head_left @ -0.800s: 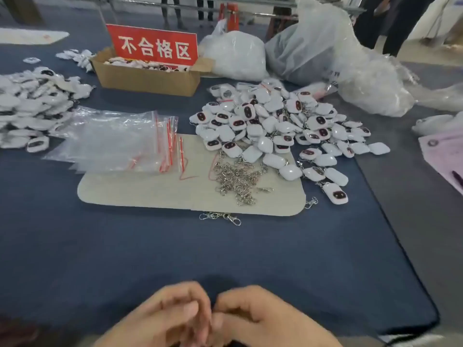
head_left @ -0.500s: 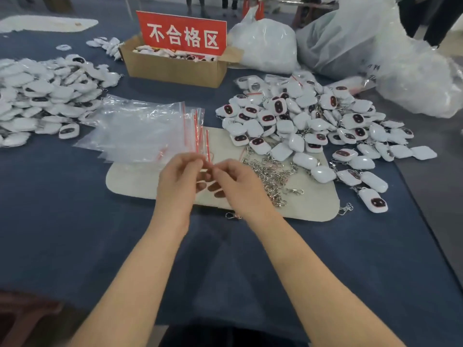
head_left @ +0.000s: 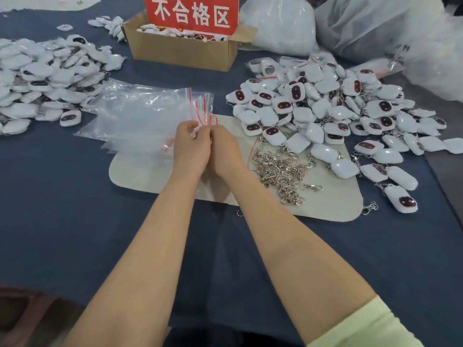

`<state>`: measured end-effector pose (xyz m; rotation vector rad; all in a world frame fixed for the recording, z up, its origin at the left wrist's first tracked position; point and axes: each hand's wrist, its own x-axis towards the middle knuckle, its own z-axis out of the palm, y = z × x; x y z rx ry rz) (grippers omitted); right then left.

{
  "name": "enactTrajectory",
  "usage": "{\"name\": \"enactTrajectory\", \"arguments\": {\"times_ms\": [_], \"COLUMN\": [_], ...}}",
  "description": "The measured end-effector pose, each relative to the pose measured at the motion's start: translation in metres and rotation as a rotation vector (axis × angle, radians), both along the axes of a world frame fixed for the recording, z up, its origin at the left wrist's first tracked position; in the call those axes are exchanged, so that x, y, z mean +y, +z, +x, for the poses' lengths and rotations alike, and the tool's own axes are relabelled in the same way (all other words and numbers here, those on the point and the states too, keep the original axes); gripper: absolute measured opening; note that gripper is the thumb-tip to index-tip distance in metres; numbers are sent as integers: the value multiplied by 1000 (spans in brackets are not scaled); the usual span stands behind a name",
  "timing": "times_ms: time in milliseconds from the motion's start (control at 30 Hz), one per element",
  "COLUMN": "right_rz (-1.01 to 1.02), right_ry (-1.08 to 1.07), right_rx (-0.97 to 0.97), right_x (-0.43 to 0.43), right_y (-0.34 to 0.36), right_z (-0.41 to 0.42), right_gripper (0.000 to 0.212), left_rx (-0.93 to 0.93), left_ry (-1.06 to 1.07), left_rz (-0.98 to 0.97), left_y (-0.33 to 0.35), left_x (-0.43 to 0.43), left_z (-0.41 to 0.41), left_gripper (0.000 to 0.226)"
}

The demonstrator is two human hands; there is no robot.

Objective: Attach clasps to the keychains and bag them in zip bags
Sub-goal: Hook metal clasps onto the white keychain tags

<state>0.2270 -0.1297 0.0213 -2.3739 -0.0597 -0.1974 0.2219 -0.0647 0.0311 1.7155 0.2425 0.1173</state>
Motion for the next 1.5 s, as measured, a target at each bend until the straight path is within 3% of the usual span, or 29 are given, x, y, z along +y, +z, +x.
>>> {"name": "enactTrajectory", "arguments": {"times_ms": [200,333,433,533,667,767,867,967,1067,1133,1200,1300,1400,1500], "right_rz": [419,672,511,383,307,53,-269,-302,-275,-122,209,708,945,1056], "right_ry": [-117,-119,-151,-180,-308,-527,-629,-620,-646,-623,-516,-358,-245,-219], "right_rx": [-173,-29,94,144,-6,-123,79,161,52,-187,-375,-195,4,72], "right_x": [-34,-67,-88,-103,-119,-143,-160,-161,-159,-155,-143,-118,-111,-118], "right_y": [20,20,10,1,-5,-4,-8,-12,-8,-4,0,0,-8,-11], "right_z": [-23,-42,-51,-55,-56,-55,-55,-55,-52,-54,-56,-52,-46,-44], "right_gripper": [19,21,22,24,15,19,40,40,30,19,23,23,19,22], "left_rx": [-240,-258,-107,-70,-117,-137,-149,-163,-223,-305,-346,-284,-189,-146], "left_ry": [-50,-123,-274,-356,-329,-291,-248,-237,-201,-181,-212,-327,-375,-361], "left_rz": [243,464,603,706,775,819,815,824,800,673,449,188,78,1], "left_y": [19,22,7,-10,-22,-24,-23,-23,-22,-20,-15,-10,-11,-12], "left_x": [-18,-42,-59,-66,-61,-55,-55,-58,-61,-66,-74,-85,-88,-85], "left_z": [-11,-7,-4,-5,-8,-6,-7,-7,-9,-11,-14,-20,-20,-16], "left_gripper": [26,30,36,31,29,19,24,29,34,29,15,5,13,11]}}
